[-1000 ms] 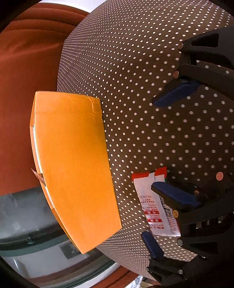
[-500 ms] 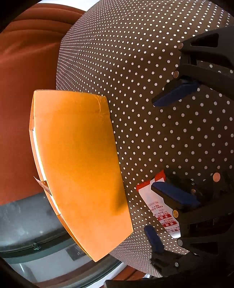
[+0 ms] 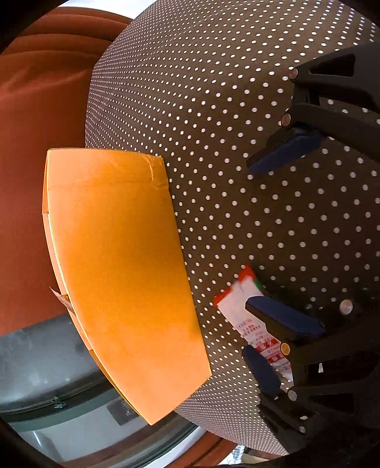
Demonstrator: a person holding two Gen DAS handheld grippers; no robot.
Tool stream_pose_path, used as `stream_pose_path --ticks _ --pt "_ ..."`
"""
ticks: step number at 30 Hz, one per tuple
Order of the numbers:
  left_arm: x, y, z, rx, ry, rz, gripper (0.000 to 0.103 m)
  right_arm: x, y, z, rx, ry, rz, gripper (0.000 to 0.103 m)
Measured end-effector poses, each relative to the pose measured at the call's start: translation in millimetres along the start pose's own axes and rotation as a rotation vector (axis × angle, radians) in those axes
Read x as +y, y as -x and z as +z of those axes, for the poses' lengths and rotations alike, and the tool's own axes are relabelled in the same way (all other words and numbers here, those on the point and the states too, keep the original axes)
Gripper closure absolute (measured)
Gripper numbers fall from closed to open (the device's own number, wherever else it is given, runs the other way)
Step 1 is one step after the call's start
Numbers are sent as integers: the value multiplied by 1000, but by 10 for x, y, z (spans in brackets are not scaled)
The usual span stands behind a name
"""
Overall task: Organize snacks
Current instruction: 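Grasp the red-white printed packet with the left tool, then lift the red-white packet with the left tool and carry it over the box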
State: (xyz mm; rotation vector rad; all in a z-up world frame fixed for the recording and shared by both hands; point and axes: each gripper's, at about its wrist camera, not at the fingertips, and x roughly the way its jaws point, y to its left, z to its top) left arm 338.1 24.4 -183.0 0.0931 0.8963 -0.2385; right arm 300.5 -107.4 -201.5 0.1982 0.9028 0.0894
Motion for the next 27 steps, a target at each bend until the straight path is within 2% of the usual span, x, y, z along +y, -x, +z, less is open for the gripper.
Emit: stream_pose_path --ticks 9,10,14,21,22,27 --pt "-224 280 -368 -16 72 57 56 -34 122 -157 19 1 -11 11" --pt "-240 395 -489 -19 80 61 57 -44 138 -175 21 0 -12 10" --pt "-197 599 -609 -32 97 92 59 -63 189 -251 35 2 -17 7" --pt "-234 904 -806 -37 127 81 63 -4 376 -434 28 45 -29 5" --pt "-299 849 -803 -41 132 82 63 10 409 -453 22 50 -36 5" --pt "-375 1090 -864 -78 124 95 63 34 641 -564 -15 54 -38 5"
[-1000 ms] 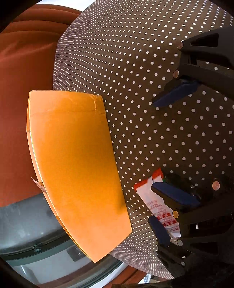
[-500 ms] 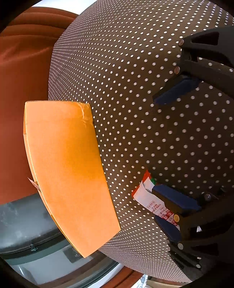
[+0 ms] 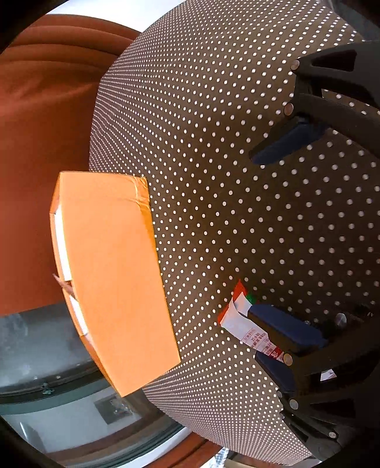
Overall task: Organize snacks
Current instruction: 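Lift the red-white packet with the left tool and carry it over the box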
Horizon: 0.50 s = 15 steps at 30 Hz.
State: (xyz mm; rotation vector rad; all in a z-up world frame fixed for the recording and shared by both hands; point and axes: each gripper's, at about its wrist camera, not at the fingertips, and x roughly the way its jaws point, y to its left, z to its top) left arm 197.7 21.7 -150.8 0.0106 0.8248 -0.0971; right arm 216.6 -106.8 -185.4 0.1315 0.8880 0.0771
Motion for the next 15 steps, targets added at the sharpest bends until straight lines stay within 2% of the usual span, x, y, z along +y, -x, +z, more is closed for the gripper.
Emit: stream_pose_path --ticks 7,9,15 --pt "-57 467 3 -60 -14 -2 63 43 402 -35 -62 22 1 5" --pt "-206 411 121 -78 -14 2 63 20 517 7 -85 32 3 5" --pt "-239 661 261 -136 -14 7 63 136 890 120 -154 61 6 5"
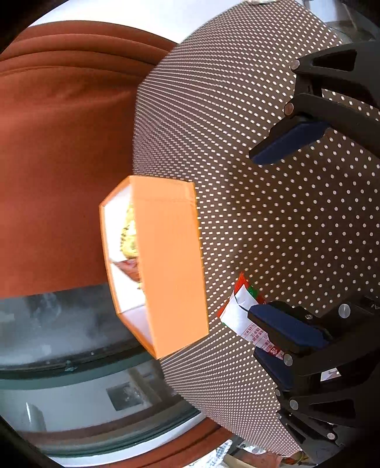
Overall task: Organize snacks
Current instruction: 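Lift the red-white packet with the left tool and carry it over the box, then lower the red-white packet into the box and open the left tool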
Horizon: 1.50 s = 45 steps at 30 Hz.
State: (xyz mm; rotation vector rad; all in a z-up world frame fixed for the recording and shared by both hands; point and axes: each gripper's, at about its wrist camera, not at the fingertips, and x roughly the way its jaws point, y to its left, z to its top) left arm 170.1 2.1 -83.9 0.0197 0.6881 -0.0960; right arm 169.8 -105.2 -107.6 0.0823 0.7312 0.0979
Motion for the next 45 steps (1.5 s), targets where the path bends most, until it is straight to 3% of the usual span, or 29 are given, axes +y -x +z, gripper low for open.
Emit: stream_pose_path --ticks 14,31,39,45 --pt "54 451 480 -150 -2 25 63 166 381 563 -151 49 13 4" --pt "182 341 1280 -276 -13 63 63 275 388 1329 -284 73 35 0" --pt "315 60 1681 -273 -3 86 63 330 114 1725 -296 95 64 0" --pt "421 -323 1889 -219 -1 79 63 338 -230 1931 -247 108 56 0"
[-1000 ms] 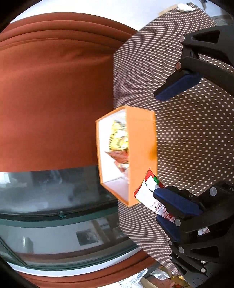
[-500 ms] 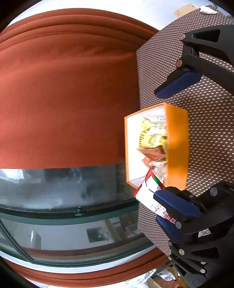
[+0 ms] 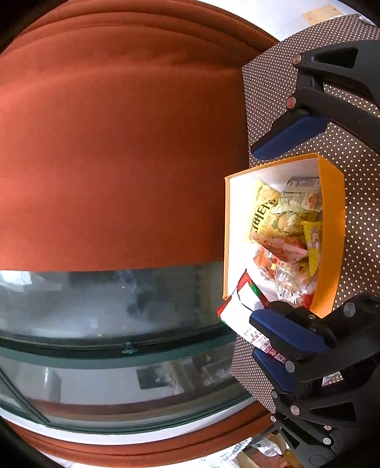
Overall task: Organize snacks
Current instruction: 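Lower the red-white packet into the box and open the left tool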
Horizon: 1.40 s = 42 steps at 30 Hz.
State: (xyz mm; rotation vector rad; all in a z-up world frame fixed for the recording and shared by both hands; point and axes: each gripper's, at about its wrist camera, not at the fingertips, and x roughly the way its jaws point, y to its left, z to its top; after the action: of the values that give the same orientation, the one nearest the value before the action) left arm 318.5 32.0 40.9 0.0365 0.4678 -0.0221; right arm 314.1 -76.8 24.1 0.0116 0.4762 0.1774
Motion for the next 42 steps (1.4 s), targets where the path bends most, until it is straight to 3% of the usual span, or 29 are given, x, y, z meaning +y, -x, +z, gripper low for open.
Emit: stream_pose_path --ticks 5,11,24,29,34,42 --pt "15 -411 40 33 -47 22 63 -139 -351 -41 24 -61 17 0" --pt "61 -925 68 71 -14 -13 63 -266 -773 -104 69 -48 11 0" --pt "24 -1609 -28 160 23 -9 55 -586 -1400 -291 169 -131 -121 0" --pt "-57 -1709 -93 221 5 44 47 -588 -1569 -367 212 -126 -151 0" --pt "11 -1764 -186 260 -26 66 18 -508 -1696 -460 250 -99 -131 0" --pt "128 -1467 -246 274 9 55 14 -316 -1543 -446 241 -43 -90 0"
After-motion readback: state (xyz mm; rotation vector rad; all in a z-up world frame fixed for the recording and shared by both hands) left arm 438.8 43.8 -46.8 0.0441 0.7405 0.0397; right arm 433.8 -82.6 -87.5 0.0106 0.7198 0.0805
